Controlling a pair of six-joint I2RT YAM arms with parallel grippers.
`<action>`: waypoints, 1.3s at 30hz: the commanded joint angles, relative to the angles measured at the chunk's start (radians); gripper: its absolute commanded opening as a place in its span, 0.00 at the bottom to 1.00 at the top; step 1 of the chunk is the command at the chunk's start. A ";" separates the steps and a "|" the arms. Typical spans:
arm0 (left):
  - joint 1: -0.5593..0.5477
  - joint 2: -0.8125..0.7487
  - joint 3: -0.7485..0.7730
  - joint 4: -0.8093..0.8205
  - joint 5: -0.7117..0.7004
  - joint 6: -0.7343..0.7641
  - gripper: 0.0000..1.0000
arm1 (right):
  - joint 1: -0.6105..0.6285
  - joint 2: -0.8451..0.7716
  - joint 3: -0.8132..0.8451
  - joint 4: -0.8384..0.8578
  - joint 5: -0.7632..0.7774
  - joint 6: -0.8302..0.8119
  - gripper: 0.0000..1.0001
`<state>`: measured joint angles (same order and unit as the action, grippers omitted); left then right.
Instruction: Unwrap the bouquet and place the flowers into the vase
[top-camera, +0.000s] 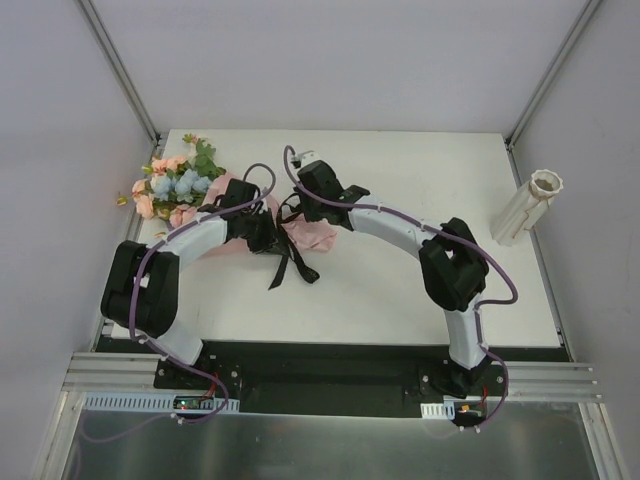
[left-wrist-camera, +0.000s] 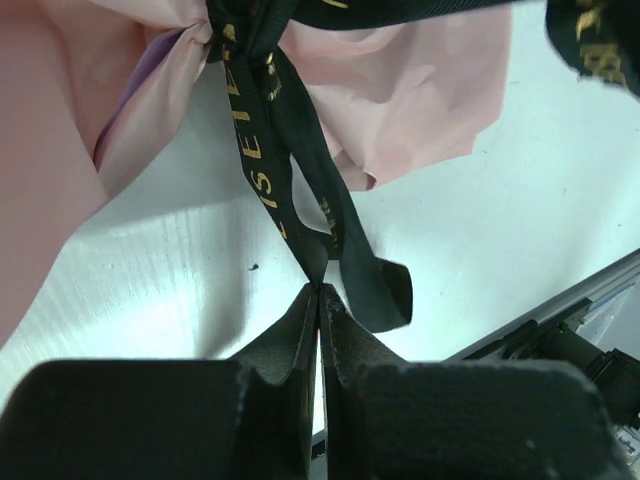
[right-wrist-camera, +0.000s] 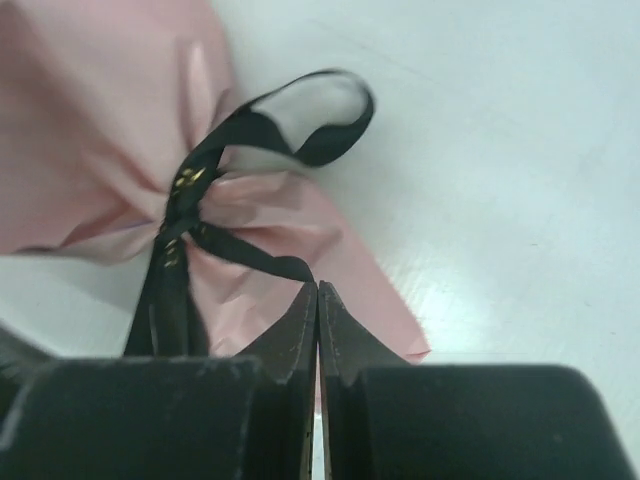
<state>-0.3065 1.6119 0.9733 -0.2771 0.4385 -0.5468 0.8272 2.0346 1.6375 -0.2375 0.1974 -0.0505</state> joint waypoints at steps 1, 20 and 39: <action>0.003 -0.086 -0.013 -0.020 0.023 0.004 0.00 | -0.059 -0.059 0.018 0.027 0.076 0.075 0.01; 0.072 -0.463 0.185 -0.247 0.031 0.074 0.00 | -0.223 0.076 0.343 -0.006 -0.019 0.083 0.01; 0.072 -0.788 0.445 -0.428 -0.020 0.165 0.00 | -0.275 0.062 0.525 0.112 0.011 0.008 0.01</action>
<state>-0.2405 0.8703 1.3457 -0.6975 0.4583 -0.4015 0.5526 2.1502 2.1151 -0.2070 0.1848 0.0109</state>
